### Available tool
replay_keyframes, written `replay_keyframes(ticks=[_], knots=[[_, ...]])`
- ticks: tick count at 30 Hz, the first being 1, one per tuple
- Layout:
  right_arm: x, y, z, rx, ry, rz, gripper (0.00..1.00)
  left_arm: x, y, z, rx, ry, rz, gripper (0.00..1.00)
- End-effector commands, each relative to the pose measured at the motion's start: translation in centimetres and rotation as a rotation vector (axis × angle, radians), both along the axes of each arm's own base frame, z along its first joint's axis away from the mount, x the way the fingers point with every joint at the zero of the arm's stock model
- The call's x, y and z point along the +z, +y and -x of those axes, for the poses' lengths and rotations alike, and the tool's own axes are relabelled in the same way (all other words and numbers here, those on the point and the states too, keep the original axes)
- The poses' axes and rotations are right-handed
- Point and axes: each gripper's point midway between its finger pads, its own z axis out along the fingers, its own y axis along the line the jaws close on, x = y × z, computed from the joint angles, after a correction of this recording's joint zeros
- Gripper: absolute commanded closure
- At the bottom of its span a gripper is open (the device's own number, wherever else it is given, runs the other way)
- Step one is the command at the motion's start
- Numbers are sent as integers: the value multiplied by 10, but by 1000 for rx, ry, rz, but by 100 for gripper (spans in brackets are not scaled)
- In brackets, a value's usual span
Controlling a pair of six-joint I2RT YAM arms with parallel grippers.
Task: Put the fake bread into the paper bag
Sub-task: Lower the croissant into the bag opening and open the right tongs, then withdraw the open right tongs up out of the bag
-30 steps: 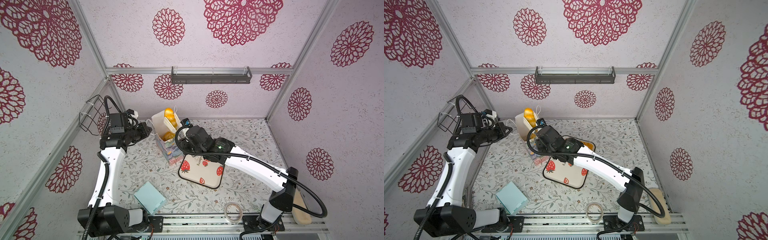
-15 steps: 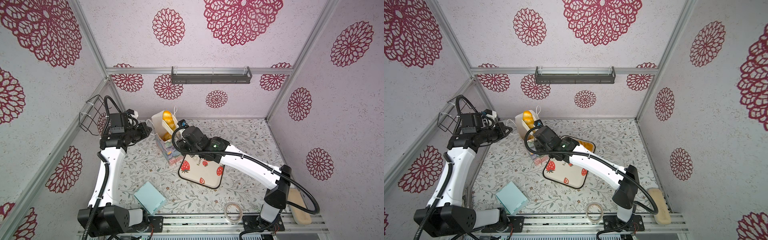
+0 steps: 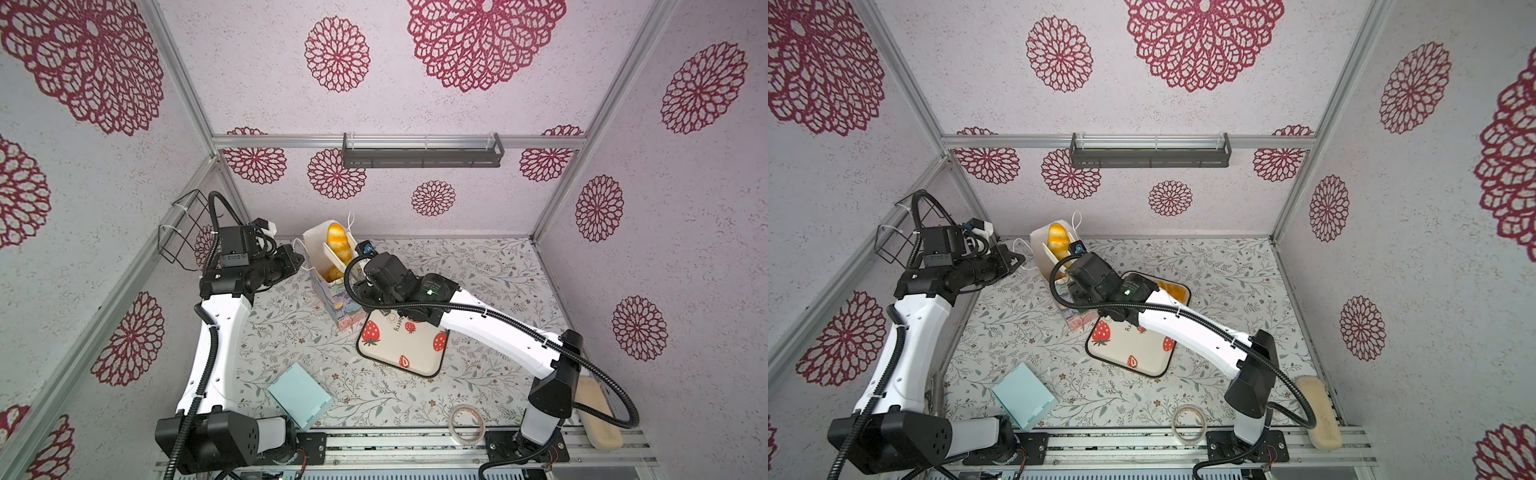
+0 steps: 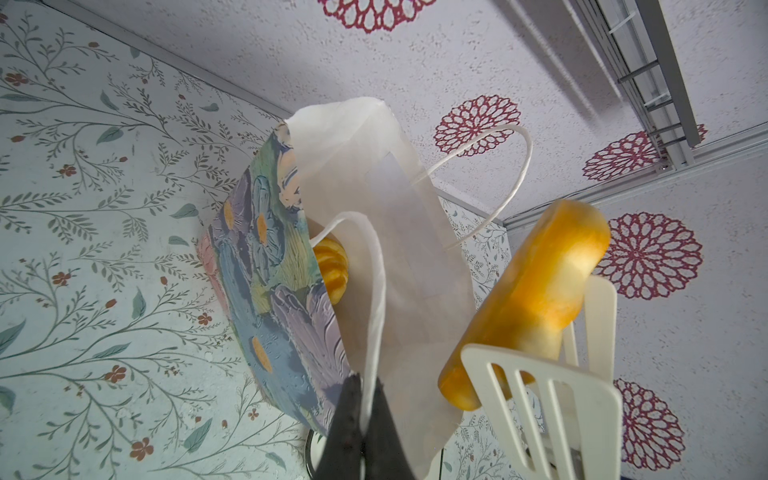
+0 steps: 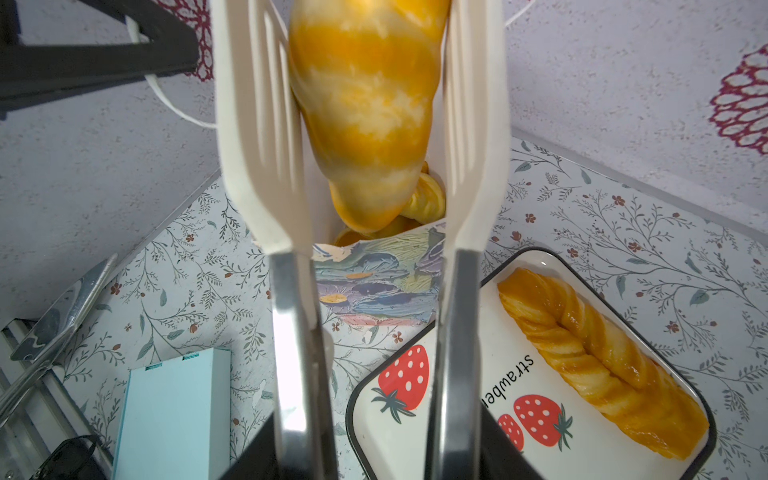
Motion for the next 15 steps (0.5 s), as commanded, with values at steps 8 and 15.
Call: replay_keyframes(ticks=[8, 15], knots=[[30, 1, -7, -10, -54, -59, 42, 10, -1, 1, -5, -29, -6, 100], [46, -14, -6, -46, -83, -91, 43, 7, 0, 1, -4, -24, -7, 100]])
